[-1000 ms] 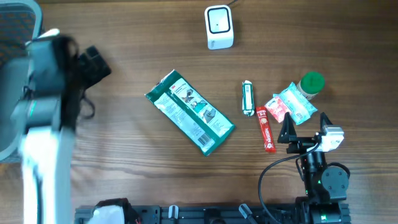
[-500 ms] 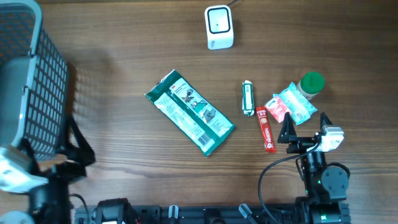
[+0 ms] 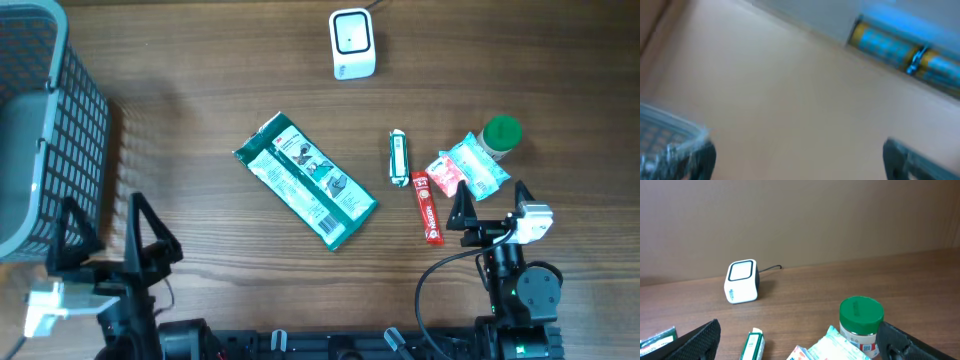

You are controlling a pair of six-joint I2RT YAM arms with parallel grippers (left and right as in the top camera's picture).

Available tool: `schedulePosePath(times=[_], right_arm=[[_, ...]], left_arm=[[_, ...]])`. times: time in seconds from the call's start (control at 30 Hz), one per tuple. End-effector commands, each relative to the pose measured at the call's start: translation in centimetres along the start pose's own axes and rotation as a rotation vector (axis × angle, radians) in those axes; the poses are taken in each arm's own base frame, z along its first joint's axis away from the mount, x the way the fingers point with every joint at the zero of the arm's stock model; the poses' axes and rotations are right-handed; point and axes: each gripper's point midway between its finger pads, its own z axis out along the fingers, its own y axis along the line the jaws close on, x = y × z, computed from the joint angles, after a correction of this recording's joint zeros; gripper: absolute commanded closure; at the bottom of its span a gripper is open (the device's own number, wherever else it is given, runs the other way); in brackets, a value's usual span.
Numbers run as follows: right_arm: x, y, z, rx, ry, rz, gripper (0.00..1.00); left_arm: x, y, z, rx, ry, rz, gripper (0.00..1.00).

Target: Scan the item barcode

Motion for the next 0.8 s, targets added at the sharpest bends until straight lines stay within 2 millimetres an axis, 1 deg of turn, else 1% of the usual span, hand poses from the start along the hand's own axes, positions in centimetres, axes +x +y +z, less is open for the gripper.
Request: schedulePosePath(times=[0.0,0.07,0.17,0.33,0.37,0.5,0.6,0.67,0.7,0.77], right_arm=[[-0.1,0.2,0.0,-0.013,-0.007,-0.012,0.00],[-0.1,0.2,0.0,-0.013,-0.007,-0.012,0.00],[-0.1,0.2,0.0,-0.013,-0.007,-0.012,0.00],[-0.1,0.2,0.0,-0.013,-0.007,-0.012,0.00],[-0.1,0.2,0.0,-0.013,-0.007,-0.012,0.00],[-0.1,0.2,0.0,-0.013,-0.007,-0.012,0.00],[-0.1,0.2,0.0,-0.013,-0.007,-0.012,0.00],[-0.1,0.2,0.0,-0.013,-0.007,-0.012,0.00],[-0.2,0.2,0.0,-0.013,-0.007,-0.012,0.00],[-0.1,0.2,0.0,-0.013,-0.007,-0.012,0.00]], left_arm=[[2.4,-0.5,-0.3,0.111,-0.032,-0.003,0.00],[4.0,0.2,-0.4,0.116,-0.031,-0.014,0.00],[7.4,1.7,-0.7,0.090,0.037,-0.022,0.00],[11.5,3.6,-1.4,0.051,0.121,-0.024,0.00],[12.7,4.1,-1.6,0.038,0.149,-0.028,0.00],[15.8,5.6,-2.3,-0.024,0.281,-0.029,0.00],[19.3,7.5,-3.7,-0.107,0.430,-0.028,0.00],[22.0,9.0,-5.4,-0.177,0.557,-0.023,0.00],[22.8,9.4,-6.0,-0.198,0.593,-0.018,0.00],[23.2,9.4,-6.3,-0.174,0.620,0.055,0.00]])
